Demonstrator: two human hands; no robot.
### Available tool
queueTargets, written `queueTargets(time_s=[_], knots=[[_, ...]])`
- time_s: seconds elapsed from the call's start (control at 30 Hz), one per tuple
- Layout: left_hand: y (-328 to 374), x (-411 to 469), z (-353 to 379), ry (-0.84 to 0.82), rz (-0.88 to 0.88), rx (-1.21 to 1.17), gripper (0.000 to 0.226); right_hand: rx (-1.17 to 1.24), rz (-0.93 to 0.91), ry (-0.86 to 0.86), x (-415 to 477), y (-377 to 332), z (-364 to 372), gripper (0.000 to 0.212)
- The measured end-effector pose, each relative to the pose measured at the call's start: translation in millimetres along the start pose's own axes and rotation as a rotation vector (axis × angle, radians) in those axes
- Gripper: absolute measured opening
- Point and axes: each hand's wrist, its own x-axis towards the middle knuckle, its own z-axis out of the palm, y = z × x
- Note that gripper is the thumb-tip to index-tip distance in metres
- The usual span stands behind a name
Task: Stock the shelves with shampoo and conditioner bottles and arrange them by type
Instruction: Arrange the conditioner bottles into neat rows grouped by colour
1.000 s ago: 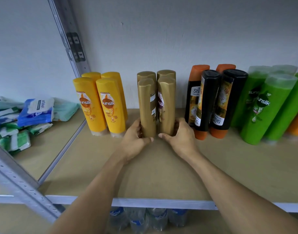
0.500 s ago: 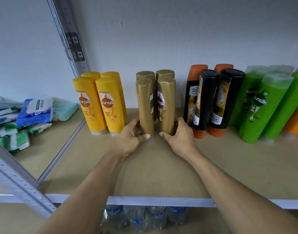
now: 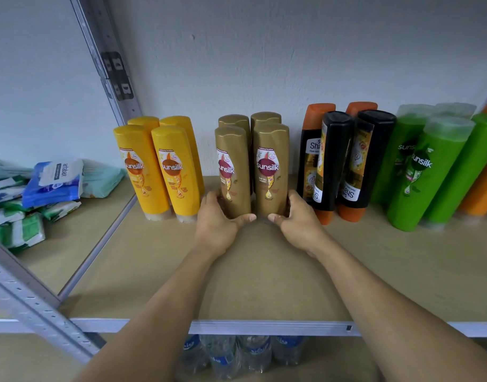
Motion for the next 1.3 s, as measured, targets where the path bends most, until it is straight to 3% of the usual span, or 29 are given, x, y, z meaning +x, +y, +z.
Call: queueTargets(time_s=[0.3, 0.43, 0.6, 0.97, 1.3], knots=[[-1, 1, 7, 0.083, -0.019, -0.007, 0.091, 0.035, -0.015, -0.027, 5, 6, 0, 0.053], [0, 0, 1, 0.019, -0.024, -0.062, 0.088, 0.067, -0.025, 0.008, 2, 8, 1, 0.063], [-5, 0, -8, -0.128, -0.035, -0.089, 0.069, 0.056, -0.063, 0.195, 3, 11, 11, 0.077], [-3, 2, -1, -0.036, -0.04, -0.107, 0.066, 0.062, -0.094, 0.214, 8, 9, 10, 0.05], [1, 0, 1, 0.005, -0.025, -0.081, 0.062, 0.031, -0.113, 0.207, 10, 10, 13, 0.053]])
